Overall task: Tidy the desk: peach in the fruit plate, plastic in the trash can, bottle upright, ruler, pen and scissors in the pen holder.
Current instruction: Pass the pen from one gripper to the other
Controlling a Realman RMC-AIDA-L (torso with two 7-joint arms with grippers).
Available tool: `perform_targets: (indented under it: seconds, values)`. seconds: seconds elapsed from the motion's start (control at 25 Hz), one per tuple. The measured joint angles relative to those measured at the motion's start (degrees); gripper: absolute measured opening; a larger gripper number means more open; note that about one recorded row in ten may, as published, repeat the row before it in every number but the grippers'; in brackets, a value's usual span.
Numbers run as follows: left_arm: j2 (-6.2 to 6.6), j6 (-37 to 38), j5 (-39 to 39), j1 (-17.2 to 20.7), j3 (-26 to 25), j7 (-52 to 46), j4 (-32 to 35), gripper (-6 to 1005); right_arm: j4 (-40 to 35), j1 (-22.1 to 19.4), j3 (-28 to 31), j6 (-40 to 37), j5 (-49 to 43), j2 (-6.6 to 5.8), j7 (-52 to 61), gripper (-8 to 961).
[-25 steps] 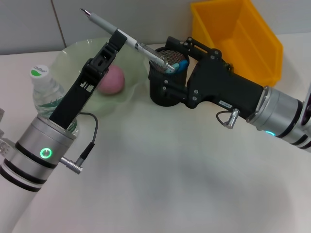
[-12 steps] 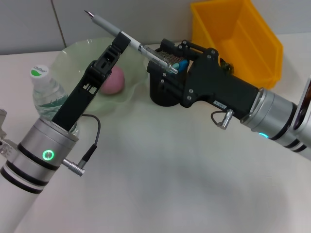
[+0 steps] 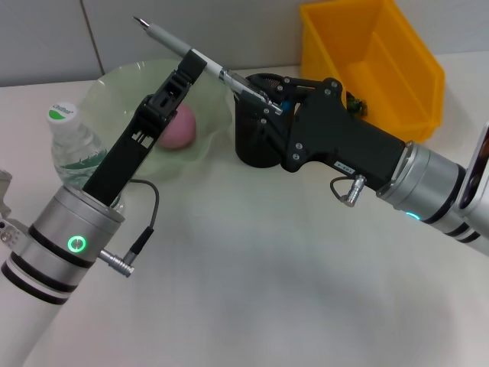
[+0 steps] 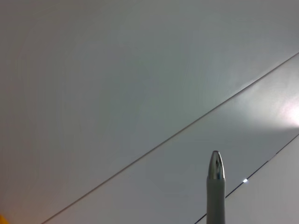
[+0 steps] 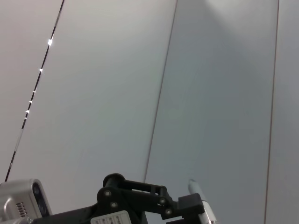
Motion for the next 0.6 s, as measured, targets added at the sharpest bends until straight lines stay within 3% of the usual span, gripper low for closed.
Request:
perform_targets:
  seconds: [0.16, 0.56, 0.6]
  values:
    - [0.03, 0.1, 0.7, -0.2, -0.2, -0.2, 0.2, 149, 0.0, -0.1, -0.3, -0.4, 0.0, -0.02, 0.0, 133]
    - [-0.02, 0.4, 3.4, 0.2, -2.0, 0.1, 1.3, 159, 0.0, -0.4, 0.0, -0.6, 0.0, 0.0, 0.2, 137]
    - [-0.02, 0.4, 3.4, 0.2, -2.0, 0.1, 1.3, 195, 0.0, -0.4, 0.0, -0.6, 0.0, 0.0, 0.2, 138]
